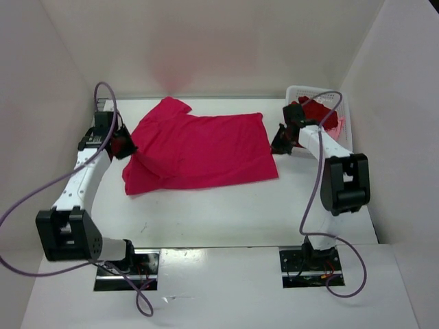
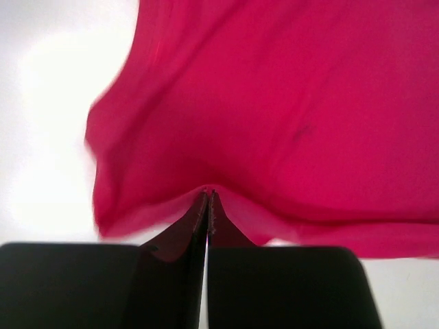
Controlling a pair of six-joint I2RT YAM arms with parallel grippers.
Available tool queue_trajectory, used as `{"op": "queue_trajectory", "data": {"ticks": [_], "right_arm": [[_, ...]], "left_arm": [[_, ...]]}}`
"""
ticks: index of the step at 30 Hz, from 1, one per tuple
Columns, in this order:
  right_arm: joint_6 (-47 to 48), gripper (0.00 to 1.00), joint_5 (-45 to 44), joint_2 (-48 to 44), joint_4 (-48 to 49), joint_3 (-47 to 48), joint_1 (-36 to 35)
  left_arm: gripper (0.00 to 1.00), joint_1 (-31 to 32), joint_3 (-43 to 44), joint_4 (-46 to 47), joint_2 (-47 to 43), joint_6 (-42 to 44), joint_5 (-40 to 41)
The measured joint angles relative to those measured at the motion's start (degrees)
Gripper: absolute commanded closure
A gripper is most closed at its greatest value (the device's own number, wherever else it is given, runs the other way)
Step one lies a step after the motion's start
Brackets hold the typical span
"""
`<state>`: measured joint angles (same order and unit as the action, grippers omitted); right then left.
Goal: Fold and stack the t-shirts
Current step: Fold the flattened tshirt in 1/3 of the way
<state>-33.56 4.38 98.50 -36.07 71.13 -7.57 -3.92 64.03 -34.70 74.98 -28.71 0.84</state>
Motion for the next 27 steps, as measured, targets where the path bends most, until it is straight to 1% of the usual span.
{"op": "queue_trajectory", "data": {"ticks": [1, 3, 8, 10, 12, 13, 14, 15, 16, 17, 18, 19, 21, 23, 24, 25, 26, 27], "right_arm": [[0.02, 1.0, -0.5, 2.69, 1.2, 3.65, 0.0], [0.04, 1.0, -0.87, 6.23, 3.39, 8.09, 0.0], [0.07, 1.0, -1.16, 10.1, 3.48, 13.05, 0.0], [0.2, 1.0, -1.27, 12.09, 3.56, 15.32, 0.0], [0.22, 1.0, -1.44, 14.27, 3.52, 16.61, 0.0], [0.22, 1.0, -1.55, 14.73, 3.54, 16.74, 0.0], [0.24, 0.93, -1.62, 15.41, 3.45, 16.98, 0.0], [0.24, 0.88, -1.66, 15.69, 3.5, 17.05, 0.0], [0.31, 0.82, -1.95, 16.44, 3.37, 17.51, 0.0], [0.31, 0.77, -2.03, 16.83, 3.41, 17.75, 0.0], [0.44, 0.68, -2.12, 17.11, 3.39, 18.08, -0.02], [0.37, 0.63, -2.23, 17.16, 3.41, 18.36, -0.04], [0.33, 0.6, -2.32, 17.07, 3.43, 18.73, -0.07], [0.44, 0.59, -2.54, 16.24, 3.3, 18.8, -0.28], [0.44, 0.56, -2.6, 15.45, 3.21, 18.73, -0.31], [0.44, 0.56, -2.69, 14.12, 3.41, 18.21, -0.31], [0.42, 0.56, -2.69, 11.28, 3.54, 16.7, -0.33], [0.33, 0.67, -2.75, 8.22, 3.34, 15.32, -0.37]], "left_arm": [[0.99, 0.0, 2.19, 1.7, 2.47, 0.0, 0.26], [0.99, 0.0, 5.79, 4.31, 6.91, 0.04, 0.59], [0.97, 0.0, 11.78, 7.87, 15.87, 0.11, 1.53], [0.94, 0.0, 12.17, 8.63, 18.05, 0.2, 1.84], [0.84, 0.0, 13.03, 9.03, 21.42, 0.31, 2.21], [0.76, 0.0, 13.11, 9.22, 22.16, 0.35, 2.4], [0.48, 0.0, 13.22, 9.42, 23.3, 0.55, 2.69], [0.27, 0.0, 13.25, 9.44, 23.71, 0.39, 2.75], [0.09, 0.0, 13.25, 9.49, 24.33, 0.83, 2.97], [0.0, 0.0, 13.25, 9.44, 24.59, 0.7, 3.02], [0.0, 0.0, 13.25, 9.4, 24.65, 0.59, 3.19], [0.0, 0.0, 13.27, 9.35, 24.5, 0.79, 3.21], [0.02, 0.0, 13.29, 9.18, 23.26, 1.09, 3.19], [0.11, 0.0, 12.04, 8.76, 18.53, 1.11, 2.97], [0.16, 0.0, 10.47, 8.07, 14.12, 1.2, 2.91], [0.2, 0.0, 9.77, 7.69, 11.87, 1.05, 2.86], [0.31, 0.0, 8.9, 7.45, 9.42, 1.22, 2.89], [0.36, 0.0, 6.08, 8.22, 4.2, 1.16, 2.75]]}}
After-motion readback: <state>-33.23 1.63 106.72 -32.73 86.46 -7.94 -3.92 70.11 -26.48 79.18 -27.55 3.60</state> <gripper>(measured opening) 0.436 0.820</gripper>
